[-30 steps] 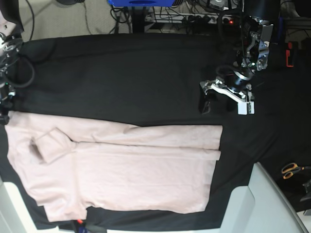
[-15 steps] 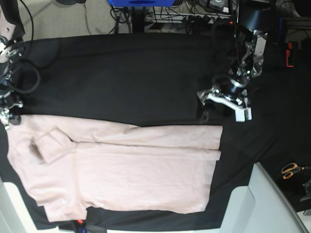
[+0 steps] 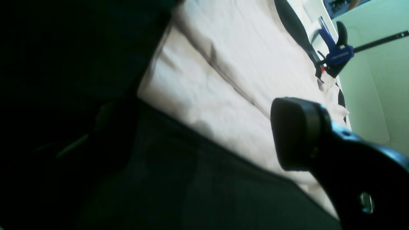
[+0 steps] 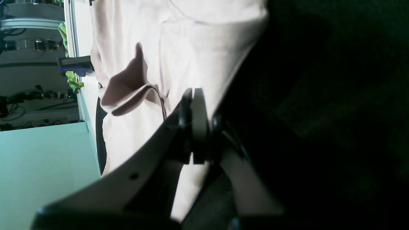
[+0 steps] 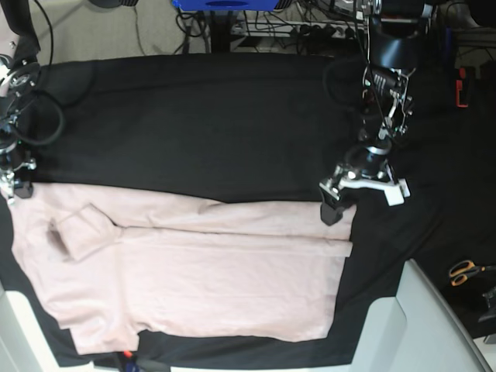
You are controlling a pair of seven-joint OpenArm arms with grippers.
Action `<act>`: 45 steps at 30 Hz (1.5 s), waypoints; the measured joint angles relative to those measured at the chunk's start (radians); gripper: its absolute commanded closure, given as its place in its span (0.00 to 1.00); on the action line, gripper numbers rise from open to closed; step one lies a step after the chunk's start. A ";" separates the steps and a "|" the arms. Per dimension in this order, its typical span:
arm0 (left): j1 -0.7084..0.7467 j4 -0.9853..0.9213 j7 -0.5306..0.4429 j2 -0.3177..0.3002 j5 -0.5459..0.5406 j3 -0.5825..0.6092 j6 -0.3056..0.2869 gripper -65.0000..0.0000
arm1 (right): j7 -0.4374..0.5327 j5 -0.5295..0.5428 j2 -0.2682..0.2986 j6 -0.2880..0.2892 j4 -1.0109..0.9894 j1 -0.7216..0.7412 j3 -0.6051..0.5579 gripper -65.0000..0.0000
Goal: Fold the T-shirt properly
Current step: 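Grasp the folded edge of the shirt with both grippers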
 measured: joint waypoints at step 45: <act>-0.169 -0.123 0.135 0.075 0.007 0.006 0.162 1.00 | -0.056 0.000 0.013 0.000 0.001 -0.002 -0.003 1.00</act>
